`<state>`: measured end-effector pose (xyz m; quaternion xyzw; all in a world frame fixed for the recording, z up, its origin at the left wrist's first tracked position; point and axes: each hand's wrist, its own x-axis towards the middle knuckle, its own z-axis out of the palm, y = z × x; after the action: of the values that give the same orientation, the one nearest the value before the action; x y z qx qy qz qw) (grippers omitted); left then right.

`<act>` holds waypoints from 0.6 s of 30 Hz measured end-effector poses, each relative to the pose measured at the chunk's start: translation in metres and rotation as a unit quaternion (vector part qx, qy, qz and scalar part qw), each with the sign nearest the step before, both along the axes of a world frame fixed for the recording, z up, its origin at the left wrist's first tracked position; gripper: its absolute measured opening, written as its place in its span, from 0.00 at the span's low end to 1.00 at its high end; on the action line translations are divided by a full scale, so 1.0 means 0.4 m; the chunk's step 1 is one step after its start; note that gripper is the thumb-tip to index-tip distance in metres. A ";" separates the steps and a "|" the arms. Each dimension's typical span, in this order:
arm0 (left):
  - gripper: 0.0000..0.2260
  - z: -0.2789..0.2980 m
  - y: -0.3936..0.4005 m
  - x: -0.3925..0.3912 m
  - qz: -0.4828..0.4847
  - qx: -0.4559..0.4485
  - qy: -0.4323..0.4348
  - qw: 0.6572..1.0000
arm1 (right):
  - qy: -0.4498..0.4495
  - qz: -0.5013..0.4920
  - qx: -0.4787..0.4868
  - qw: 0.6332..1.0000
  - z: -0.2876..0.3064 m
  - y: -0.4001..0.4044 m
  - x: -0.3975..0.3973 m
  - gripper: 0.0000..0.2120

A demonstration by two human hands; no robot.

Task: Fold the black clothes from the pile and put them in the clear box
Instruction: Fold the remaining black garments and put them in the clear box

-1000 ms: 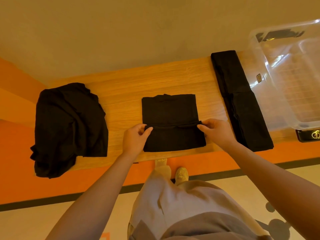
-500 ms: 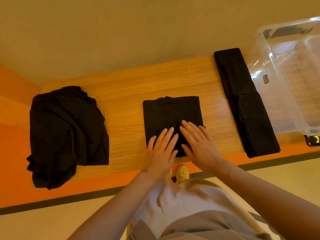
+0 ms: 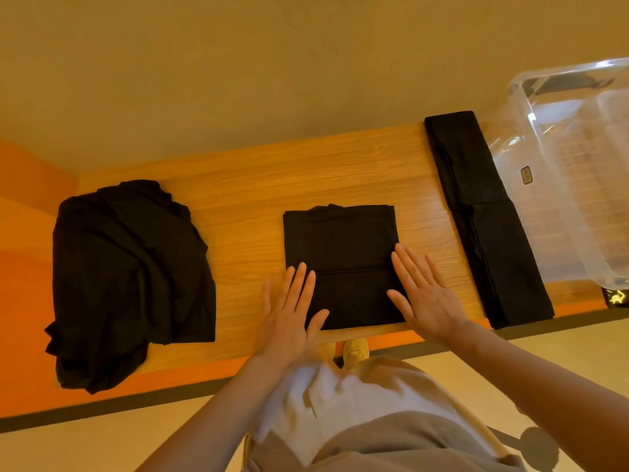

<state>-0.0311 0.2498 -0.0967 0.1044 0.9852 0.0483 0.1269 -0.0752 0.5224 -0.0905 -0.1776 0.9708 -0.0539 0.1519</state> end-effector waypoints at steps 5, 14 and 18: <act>0.29 0.053 -0.035 -0.173 0.020 -0.007 0.032 0.999 | 0.021 0.013 -0.023 0.999 0.035 -0.025 -0.136 0.31; 0.15 0.093 -0.031 -0.415 0.006 -0.082 0.011 0.997 | 0.017 -0.020 0.000 1.000 0.065 -0.117 -0.313 0.24; 0.05 0.103 -0.029 -0.455 0.042 -0.032 -0.025 0.998 | -0.011 -0.052 0.006 0.999 0.071 -0.128 -0.348 0.20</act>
<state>-0.2133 0.2380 -0.0555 0.0576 0.9863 0.0244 0.1525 -0.2142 0.4714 -0.0621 -0.1250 0.9774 -0.0575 0.1603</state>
